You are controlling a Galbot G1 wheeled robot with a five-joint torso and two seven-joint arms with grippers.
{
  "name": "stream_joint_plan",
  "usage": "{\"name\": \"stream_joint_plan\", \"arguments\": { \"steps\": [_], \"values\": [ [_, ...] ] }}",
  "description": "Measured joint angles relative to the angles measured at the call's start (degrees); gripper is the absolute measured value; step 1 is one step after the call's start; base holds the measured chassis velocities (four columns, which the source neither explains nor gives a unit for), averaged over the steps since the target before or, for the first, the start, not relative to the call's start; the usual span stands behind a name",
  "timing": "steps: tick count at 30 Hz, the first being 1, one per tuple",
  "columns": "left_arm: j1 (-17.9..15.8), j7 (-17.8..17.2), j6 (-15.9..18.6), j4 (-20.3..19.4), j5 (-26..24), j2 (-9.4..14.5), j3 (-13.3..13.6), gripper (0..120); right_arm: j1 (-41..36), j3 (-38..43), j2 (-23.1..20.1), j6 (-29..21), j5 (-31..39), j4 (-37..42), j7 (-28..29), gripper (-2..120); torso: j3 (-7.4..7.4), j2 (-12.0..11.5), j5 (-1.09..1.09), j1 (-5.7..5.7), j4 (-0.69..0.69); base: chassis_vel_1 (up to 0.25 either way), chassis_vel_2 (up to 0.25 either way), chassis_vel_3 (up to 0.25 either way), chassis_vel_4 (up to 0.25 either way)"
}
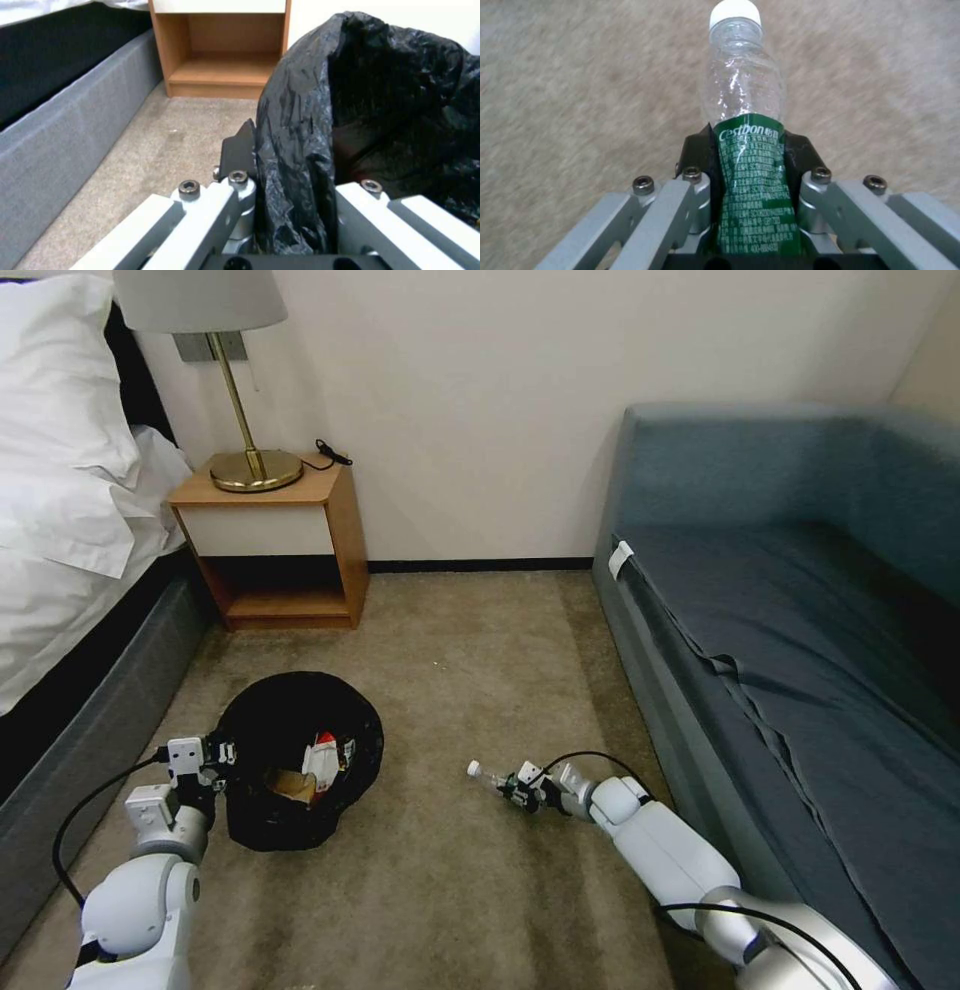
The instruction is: Pick up the trash bin, then pick up the garbage on the floor and place it into the trash bin.
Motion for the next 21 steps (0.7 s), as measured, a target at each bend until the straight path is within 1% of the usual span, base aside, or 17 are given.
{"name": "stream_joint_plan", "arguments": {
  "steps": [10,21],
  "values": [
    [0.34,0.22,0.15,-0.55,-0.06,0.1,0.05,5,4.79,-3.53,-1.63,-0.41,4.13,1.88,-0.1,20,0.0,0.0,0.0,0.0,0.0,0.0,0.0,0.0,0.0],
    [0.81,0.94,0.15,-0.89,0.01,0.23,0.16,5,12.42,-5.85,-1.93,3.28,6.17,1.49,-0.13,20,0.0,0.0,0.0,0.0,0.0,0.0,0.0,0.0,0.0]
  ]
}}
